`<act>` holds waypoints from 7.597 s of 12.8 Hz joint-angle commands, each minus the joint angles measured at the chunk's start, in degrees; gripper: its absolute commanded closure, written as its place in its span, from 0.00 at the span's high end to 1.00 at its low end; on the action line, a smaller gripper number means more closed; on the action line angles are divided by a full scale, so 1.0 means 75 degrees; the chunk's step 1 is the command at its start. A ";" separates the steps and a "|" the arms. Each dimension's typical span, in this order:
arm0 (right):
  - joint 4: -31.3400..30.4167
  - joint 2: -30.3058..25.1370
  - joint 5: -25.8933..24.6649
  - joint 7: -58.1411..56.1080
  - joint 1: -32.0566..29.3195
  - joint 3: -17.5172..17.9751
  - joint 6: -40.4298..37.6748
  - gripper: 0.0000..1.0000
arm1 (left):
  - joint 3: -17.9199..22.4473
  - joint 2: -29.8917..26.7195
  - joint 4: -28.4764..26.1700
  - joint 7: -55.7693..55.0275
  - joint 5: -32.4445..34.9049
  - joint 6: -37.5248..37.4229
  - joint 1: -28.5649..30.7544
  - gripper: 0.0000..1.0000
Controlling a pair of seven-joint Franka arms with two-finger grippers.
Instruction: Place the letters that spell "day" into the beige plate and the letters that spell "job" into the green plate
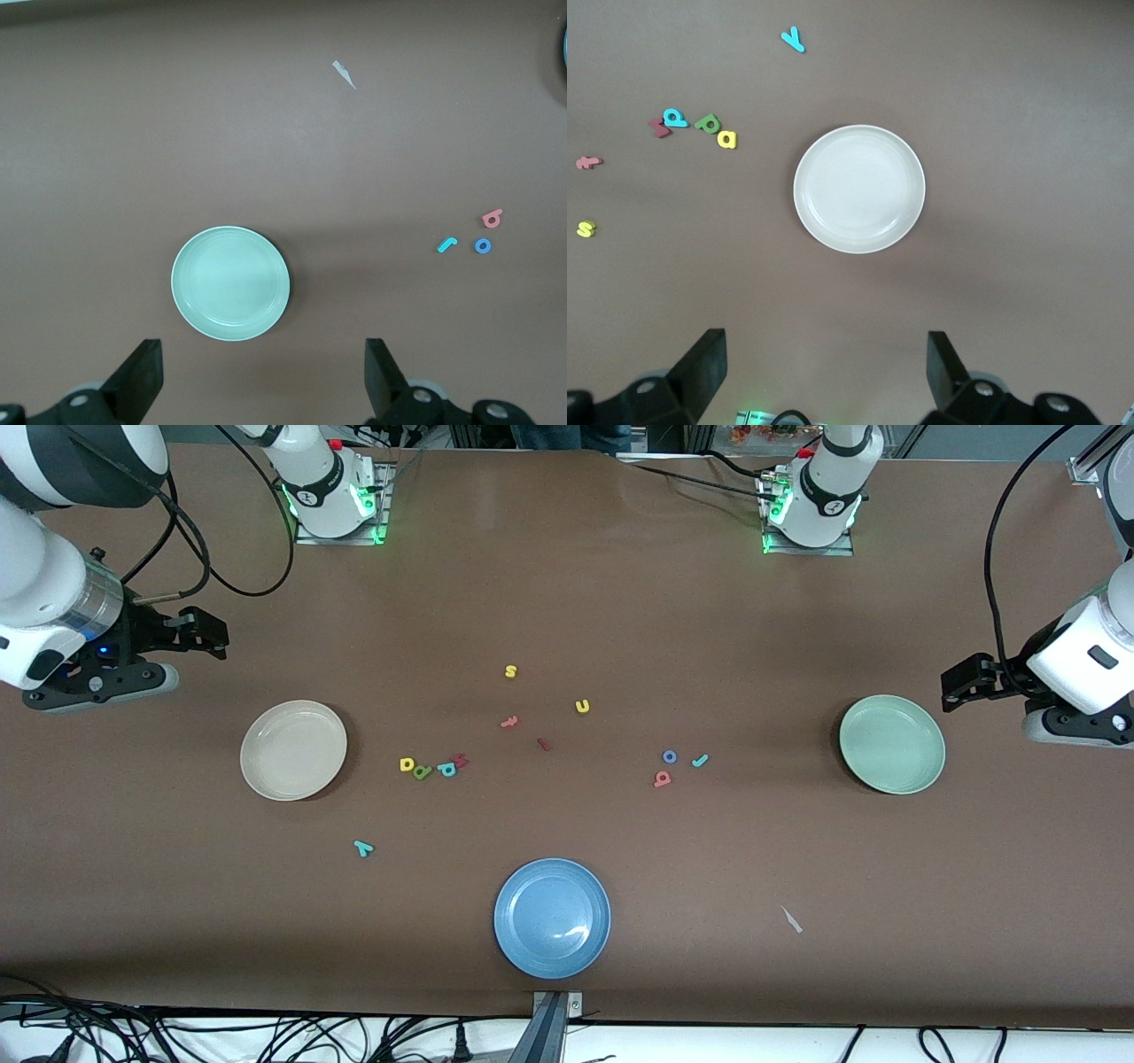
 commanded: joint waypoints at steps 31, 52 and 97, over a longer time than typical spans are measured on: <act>0.0221 0.0155 0.0848 0.0441 0.0055 -0.0079 0.0161 1.00 | -0.0006 -0.0006 0.0070 -0.0235 0.1278 -0.0443 -0.0241 1.00; 0.0186 0.0108 0.0883 0.0477 0.0079 -0.0032 -0.0121 1.00 | -0.0006 0.0228 -0.0399 -0.0471 -0.0033 -0.0537 0.0273 1.00; 0.0198 0.0119 0.0883 0.0477 0.0079 -0.0067 -0.0097 1.00 | -0.0053 0.1666 -0.1981 -0.6498 -0.1675 0.3068 -0.1564 0.96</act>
